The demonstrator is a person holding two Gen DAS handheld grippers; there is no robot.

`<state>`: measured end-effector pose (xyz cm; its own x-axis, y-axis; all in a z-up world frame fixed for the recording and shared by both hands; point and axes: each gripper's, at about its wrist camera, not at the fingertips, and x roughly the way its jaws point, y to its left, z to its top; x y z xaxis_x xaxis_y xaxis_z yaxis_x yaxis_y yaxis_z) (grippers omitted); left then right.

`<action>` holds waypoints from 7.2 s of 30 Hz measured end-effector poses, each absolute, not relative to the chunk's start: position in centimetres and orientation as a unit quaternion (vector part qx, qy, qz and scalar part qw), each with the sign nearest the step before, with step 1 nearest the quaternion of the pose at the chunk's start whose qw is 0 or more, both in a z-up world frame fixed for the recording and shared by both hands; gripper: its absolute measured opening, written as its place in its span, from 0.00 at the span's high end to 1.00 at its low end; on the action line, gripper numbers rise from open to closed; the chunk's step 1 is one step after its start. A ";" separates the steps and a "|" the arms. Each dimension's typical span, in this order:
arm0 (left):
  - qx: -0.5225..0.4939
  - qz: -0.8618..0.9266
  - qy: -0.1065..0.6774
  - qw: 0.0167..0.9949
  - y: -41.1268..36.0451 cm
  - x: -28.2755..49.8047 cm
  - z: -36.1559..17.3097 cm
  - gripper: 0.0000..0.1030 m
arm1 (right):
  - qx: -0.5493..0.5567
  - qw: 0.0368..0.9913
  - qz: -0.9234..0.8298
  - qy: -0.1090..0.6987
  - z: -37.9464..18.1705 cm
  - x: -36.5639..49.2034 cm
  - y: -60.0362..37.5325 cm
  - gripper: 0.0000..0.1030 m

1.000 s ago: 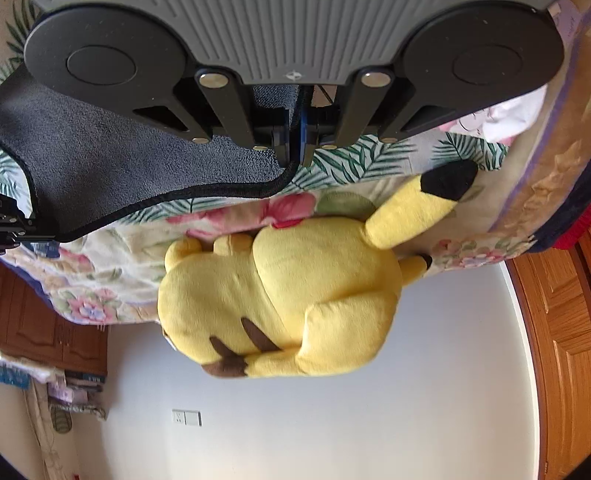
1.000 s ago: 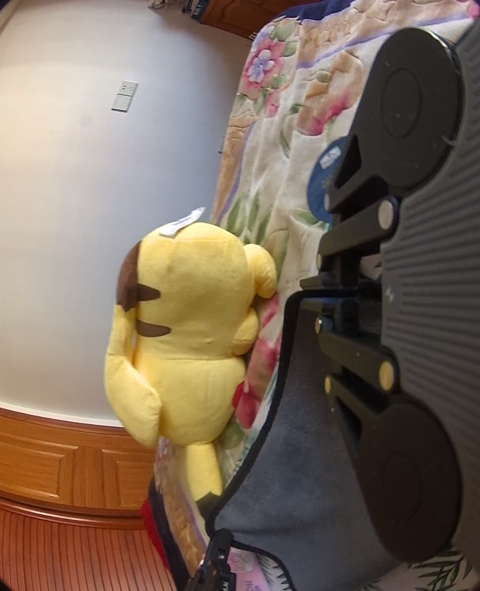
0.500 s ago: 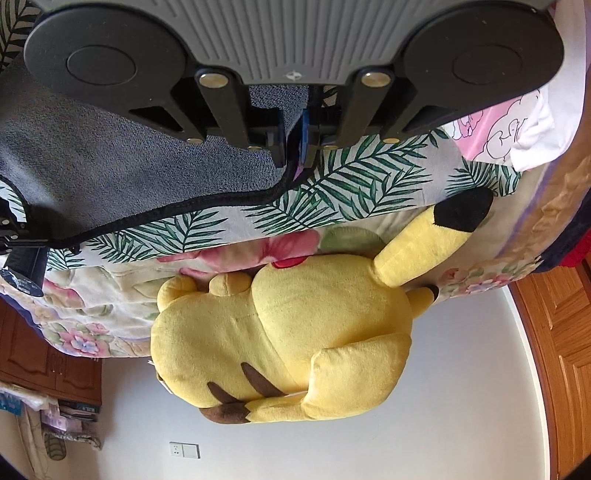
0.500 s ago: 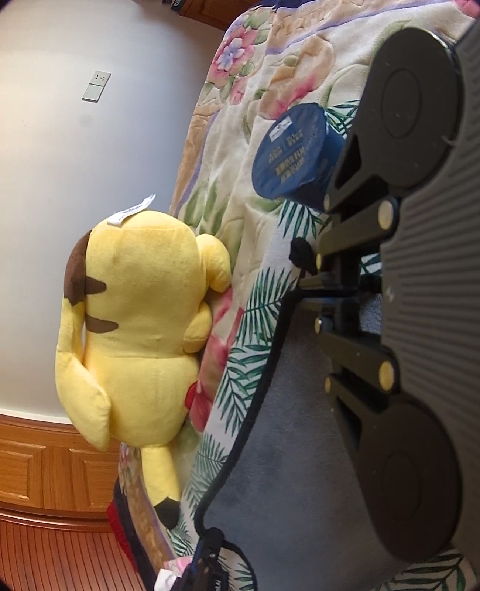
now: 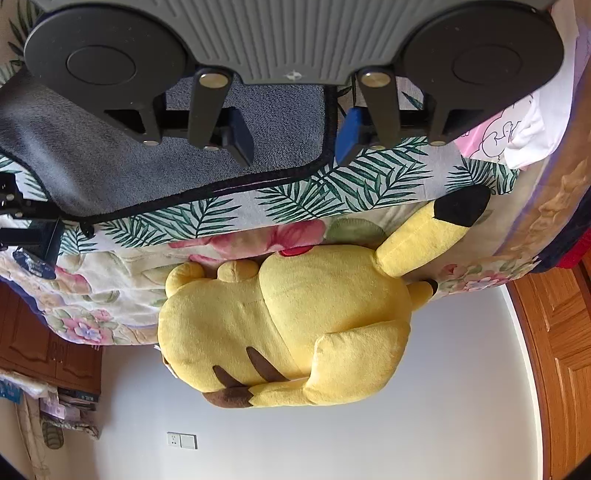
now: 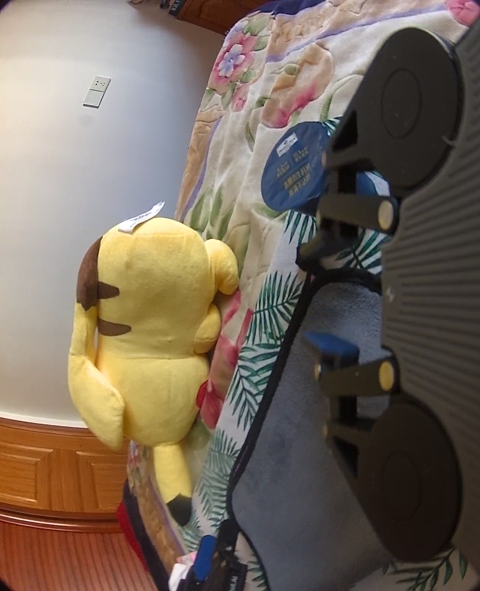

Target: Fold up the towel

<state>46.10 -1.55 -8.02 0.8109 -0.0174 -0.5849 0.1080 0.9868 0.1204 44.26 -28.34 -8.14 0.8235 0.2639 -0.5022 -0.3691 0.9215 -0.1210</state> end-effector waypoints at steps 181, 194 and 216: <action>0.030 -0.002 0.175 0.984 0.4 0.6 0.5 0.18 | 0.008 0.984 0.074 0.161 0.8 5.2 -26.7 0.00; 0.026 -0.002 0.158 0.987 0.7 0.2 0.9 0.18 | 0.001 0.989 0.055 0.137 1.0 4.6 -26.8 0.00; 0.028 -0.003 0.161 0.987 0.8 0.1 0.7 0.18 | 0.000 0.989 0.053 0.136 1.0 4.6 -26.9 0.00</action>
<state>0.05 0.77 0.71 0.9480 0.0035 -0.3182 0.0145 0.9984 0.0543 4.57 -26.86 0.97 0.9576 0.1046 -0.2684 -0.1045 0.9944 0.0146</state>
